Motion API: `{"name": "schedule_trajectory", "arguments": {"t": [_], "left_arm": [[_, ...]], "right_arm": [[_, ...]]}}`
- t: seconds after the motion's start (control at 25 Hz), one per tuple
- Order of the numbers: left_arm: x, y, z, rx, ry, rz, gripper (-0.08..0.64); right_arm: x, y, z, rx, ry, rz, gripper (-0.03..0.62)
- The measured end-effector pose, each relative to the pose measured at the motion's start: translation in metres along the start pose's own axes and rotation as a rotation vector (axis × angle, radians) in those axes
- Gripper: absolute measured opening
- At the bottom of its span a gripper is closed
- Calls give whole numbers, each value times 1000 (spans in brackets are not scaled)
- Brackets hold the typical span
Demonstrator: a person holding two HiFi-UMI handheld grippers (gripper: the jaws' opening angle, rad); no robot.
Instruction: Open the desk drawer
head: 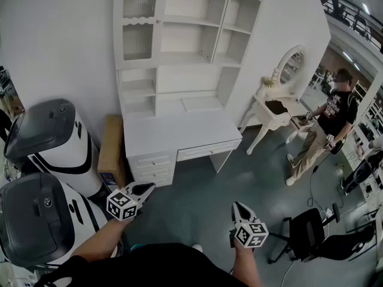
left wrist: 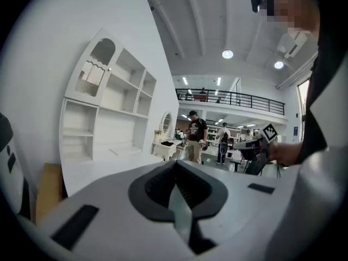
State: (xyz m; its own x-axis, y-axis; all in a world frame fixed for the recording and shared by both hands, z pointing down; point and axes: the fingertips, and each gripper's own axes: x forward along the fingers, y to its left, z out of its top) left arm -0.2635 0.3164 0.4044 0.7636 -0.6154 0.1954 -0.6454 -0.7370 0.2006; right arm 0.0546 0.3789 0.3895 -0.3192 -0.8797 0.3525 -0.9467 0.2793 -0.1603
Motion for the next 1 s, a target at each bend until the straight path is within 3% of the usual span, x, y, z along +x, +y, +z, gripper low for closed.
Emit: {"name": "schedule_trajectory", "arguments": {"t": [0.2, 0.56, 1.0], "left_arm": [[-12, 14, -3, -47, -8, -3, 9], [-26, 24, -3, -47, 0, -5, 9], [-2, 43, -7, -73, 22, 10, 9]], "right_arm": [[7, 14, -4, 3, -7, 5, 2], [4, 17, 1, 32, -29, -18, 2], [41, -10, 10, 59, -37, -4, 2]]}}
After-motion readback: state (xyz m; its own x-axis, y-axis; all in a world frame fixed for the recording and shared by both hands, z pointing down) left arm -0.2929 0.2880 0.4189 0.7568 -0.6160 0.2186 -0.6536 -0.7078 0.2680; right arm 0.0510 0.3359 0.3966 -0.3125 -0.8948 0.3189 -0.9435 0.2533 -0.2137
